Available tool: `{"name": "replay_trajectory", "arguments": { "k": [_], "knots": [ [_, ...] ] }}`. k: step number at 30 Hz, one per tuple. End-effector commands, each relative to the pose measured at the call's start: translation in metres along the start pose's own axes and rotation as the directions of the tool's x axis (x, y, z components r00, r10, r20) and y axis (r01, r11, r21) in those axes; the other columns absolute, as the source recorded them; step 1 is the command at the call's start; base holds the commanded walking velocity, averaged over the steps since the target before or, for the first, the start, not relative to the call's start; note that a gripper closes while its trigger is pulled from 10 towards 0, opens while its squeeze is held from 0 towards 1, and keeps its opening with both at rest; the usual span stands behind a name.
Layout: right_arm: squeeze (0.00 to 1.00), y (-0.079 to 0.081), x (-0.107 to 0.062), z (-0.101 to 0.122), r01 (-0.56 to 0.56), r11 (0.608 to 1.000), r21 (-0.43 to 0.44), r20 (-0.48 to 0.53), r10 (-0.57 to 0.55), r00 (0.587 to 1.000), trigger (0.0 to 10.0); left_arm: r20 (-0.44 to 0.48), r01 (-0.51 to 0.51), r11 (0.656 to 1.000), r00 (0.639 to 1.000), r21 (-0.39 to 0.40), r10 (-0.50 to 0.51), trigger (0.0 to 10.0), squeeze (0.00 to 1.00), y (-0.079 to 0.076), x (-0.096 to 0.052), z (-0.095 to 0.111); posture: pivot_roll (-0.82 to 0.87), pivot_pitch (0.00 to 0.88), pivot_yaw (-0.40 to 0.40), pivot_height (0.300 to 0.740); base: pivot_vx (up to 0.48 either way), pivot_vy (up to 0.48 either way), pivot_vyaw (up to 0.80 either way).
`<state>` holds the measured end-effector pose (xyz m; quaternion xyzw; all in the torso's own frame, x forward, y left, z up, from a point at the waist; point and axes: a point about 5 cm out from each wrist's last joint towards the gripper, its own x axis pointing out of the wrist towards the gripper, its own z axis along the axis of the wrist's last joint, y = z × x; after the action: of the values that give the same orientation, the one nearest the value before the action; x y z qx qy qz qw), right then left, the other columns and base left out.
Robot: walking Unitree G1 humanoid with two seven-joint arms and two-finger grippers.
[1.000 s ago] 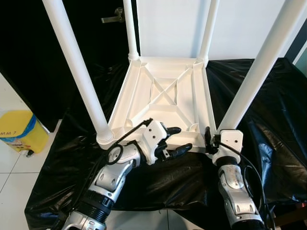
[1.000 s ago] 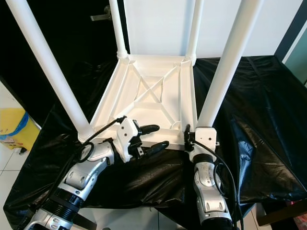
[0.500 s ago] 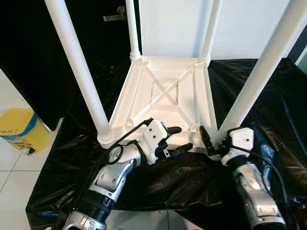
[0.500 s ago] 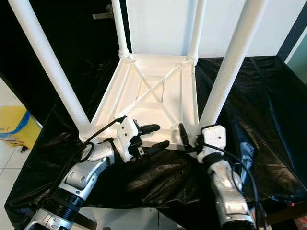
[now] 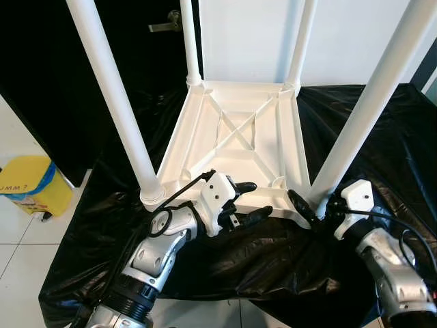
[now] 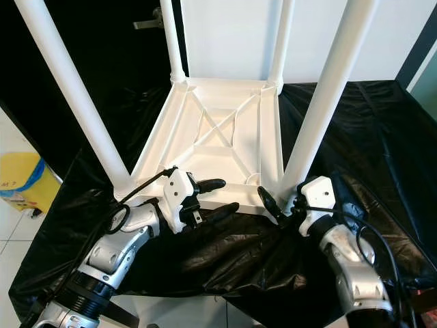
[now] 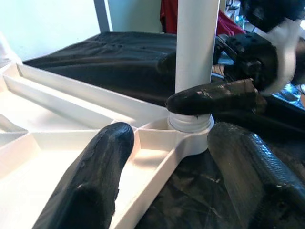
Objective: Building children table
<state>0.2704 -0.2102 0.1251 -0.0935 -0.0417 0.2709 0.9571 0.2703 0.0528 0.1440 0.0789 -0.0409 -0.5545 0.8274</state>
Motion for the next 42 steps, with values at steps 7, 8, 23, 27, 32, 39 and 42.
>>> {"name": "replay_trajectory", "arguments": {
  "k": [7, 8, 23, 27, 32, 39, 42],
  "knots": [
    [0.0, -0.004, 0.016, -0.009, -0.131, 0.991, 0.011, -0.069, 0.132, 0.989, 0.4, -0.023, 0.12, 0.993, 0.992, -0.006, -0.121, 10.0, 0.0, -0.013, 0.004, -0.001, -0.18, 0.051, 0.01, 0.74, 0.0, 0.0, 0.0],
    [0.0, -0.004, 0.016, -0.009, -0.131, 0.991, 0.011, -0.069, 0.132, 0.989, 0.4, -0.023, 0.12, 0.993, 0.992, -0.006, -0.121, 10.0, 0.0, -0.013, 0.004, -0.001, -0.18, 0.051, 0.01, 0.74, 0.0, 0.0, 0.0],
    [0.0, 0.001, 0.006, -0.02, -0.098, 0.994, 0.049, -0.08, 0.102, 0.992, 3.7, -0.012, 0.112, 0.993, 0.994, -0.033, -0.112, 10.0, 0.0, -0.02, 0.005, -0.001, -0.17, 0.063, 0.001, 0.74, 0.0, 0.0, 0.0],
    [0.0, 0.009, 0.003, -0.019, 0.0, 0.997, 0.076, -0.053, 0.004, 0.999, 10.0, -0.009, 0.08, 0.995, 0.997, -0.064, -0.081, 10.0, 0.0, -0.022, 0.003, -0.003, -0.18, 0.056, 0.003, 0.74, 0.0, 0.0, 0.0],
    [0.0, 0.015, 0.002, -0.018, 0.082, 0.992, 0.098, -0.043, -0.078, 0.996, 10.0, -0.02, 0.055, 0.995, 0.998, -0.086, -0.057, 10.0, 0.0, -0.024, 0.0, -0.008, -0.18, 0.051, -0.002, 0.74, 0.0, 0.0, 0.0],
    [0.0, 0.027, 0.002, -0.02, 0.267, 0.952, 0.148, -0.057, -0.261, 0.964, 10.0, -0.015, -0.015, 0.995, 1.0, -0.094, 0.014, 10.0, 0.0, -0.019, 0.002, -0.008, -0.17, 0.038, -0.01, 0.74, 0.0, 0.0, 0.0],
    [0.0, 0.032, 0.002, -0.02, 0.34, 0.927, 0.161, -0.065, -0.333, 0.941, 10.0, -0.012, -0.043, 0.995, 0.999, -0.086, 0.042, 10.0, 0.0, -0.016, 0.003, -0.007, -0.17, 0.034, -0.01, 0.74, 0.0, 0.0, 0.0]
  ]
}}
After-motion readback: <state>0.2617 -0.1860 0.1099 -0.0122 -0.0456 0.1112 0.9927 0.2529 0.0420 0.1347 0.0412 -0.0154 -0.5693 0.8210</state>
